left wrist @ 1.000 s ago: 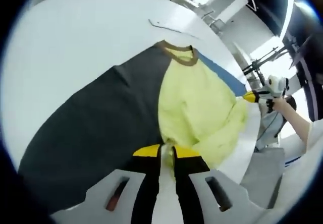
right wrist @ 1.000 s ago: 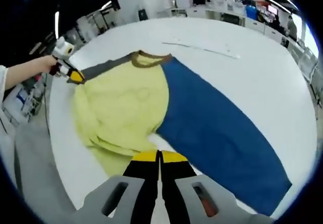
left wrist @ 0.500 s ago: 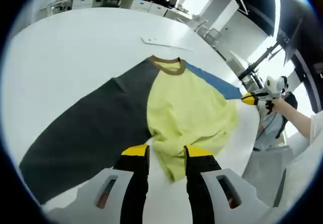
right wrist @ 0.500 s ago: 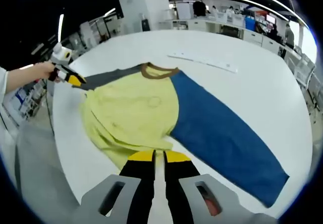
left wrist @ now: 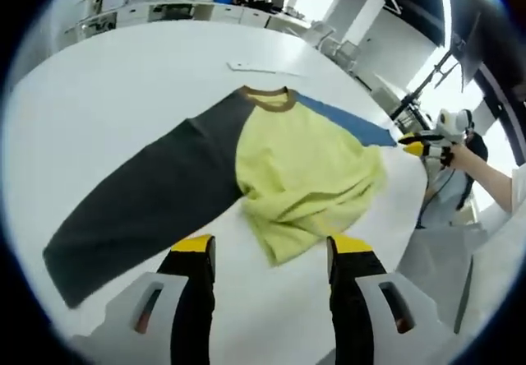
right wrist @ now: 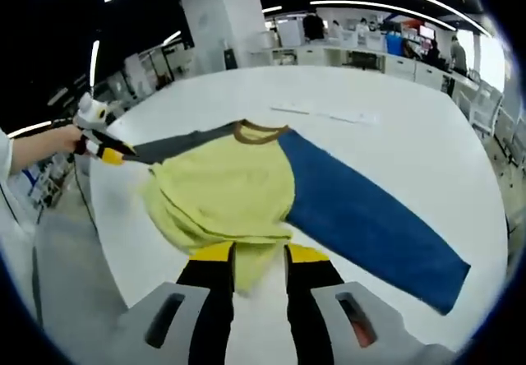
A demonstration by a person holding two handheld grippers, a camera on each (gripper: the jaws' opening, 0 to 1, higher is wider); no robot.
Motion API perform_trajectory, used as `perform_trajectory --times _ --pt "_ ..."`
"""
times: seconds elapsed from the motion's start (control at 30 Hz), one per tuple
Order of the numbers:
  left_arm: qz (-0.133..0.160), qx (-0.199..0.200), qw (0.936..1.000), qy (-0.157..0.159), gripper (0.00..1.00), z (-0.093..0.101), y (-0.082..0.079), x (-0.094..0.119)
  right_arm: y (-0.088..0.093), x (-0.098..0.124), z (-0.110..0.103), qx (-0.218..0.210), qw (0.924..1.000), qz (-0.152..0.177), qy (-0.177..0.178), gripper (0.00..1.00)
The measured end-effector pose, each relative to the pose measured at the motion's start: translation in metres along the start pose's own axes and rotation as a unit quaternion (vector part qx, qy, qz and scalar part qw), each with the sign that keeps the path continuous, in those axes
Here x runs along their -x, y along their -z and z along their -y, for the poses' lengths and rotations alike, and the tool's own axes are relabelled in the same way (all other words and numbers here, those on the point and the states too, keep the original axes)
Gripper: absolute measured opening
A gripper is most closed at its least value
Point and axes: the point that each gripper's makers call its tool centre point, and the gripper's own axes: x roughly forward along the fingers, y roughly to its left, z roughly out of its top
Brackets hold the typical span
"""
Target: Fold the garment on the visible template until the final outline fits inside the template.
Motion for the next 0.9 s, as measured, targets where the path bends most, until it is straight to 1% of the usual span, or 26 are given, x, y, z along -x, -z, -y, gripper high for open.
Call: perform_trajectory --times 0.1,0.17,0.2,0.27,0.37,0.4,0.43,0.57,0.67,0.73,0.77,0.8,0.9 --pt "0.000 -0.009 1.0000 0.000 0.57 0.006 0.003 0.006 0.004 0.007 -0.004 -0.009 0.9999 0.004 0.001 0.33" --pt "0.004 -0.017 0.9998 0.002 0.59 0.010 0.005 0.010 0.009 0.013 -0.008 -0.015 0.9999 -0.001 0.004 0.35" --pt "0.004 -0.016 0.9999 0.001 0.61 0.011 0.007 0.011 0.011 0.015 -0.010 -0.019 0.9998 -0.002 0.002 0.38" --pt "0.010 -0.016 0.9998 -0.001 0.62 0.013 0.010 0.014 0.015 0.019 -0.015 -0.027 0.9996 -0.006 0.002 0.40" --pt "0.009 -0.013 0.9999 0.002 0.64 0.018 0.017 0.016 0.021 0.024 -0.019 -0.026 0.9996 -0.011 0.007 0.45" --pt "0.004 -0.016 0.9999 -0.002 0.65 0.019 0.023 0.017 0.021 0.027 -0.021 -0.028 0.9995 -0.009 0.005 0.49" --pt "0.002 -0.017 0.9998 -0.003 0.66 0.020 0.026 0.018 0.020 0.029 -0.025 -0.036 0.9994 -0.001 0.002 0.50" --pt "0.005 -0.003 1.0000 0.001 0.71 0.027 0.038 0.024 0.025 0.035 -0.031 -0.042 0.9991 0.004 -0.001 0.50" --pt "-0.002 -0.006 1.0000 0.000 0.73 0.031 0.048 0.030 0.029 0.039 -0.036 -0.044 0.9990 0.003 -0.004 0.52" --pt "-0.005 -0.004 1.0000 0.000 0.74 0.034 0.053 0.034 0.032 0.043 -0.040 -0.046 0.9989 0.003 -0.003 0.54" --pt "-0.008 0.000 1.0000 -0.002 0.73 0.034 0.056 0.037 0.032 0.044 -0.040 -0.048 0.9988 0.005 -0.004 0.54" --pt "-0.008 0.003 1.0000 -0.004 0.73 0.034 0.057 0.038 0.033 0.046 -0.041 -0.051 0.9987 0.007 -0.003 0.55" --pt "0.003 0.011 0.9999 -0.006 0.75 0.037 0.060 0.045 0.033 0.051 -0.044 -0.055 0.9984 0.012 -0.005 0.56"
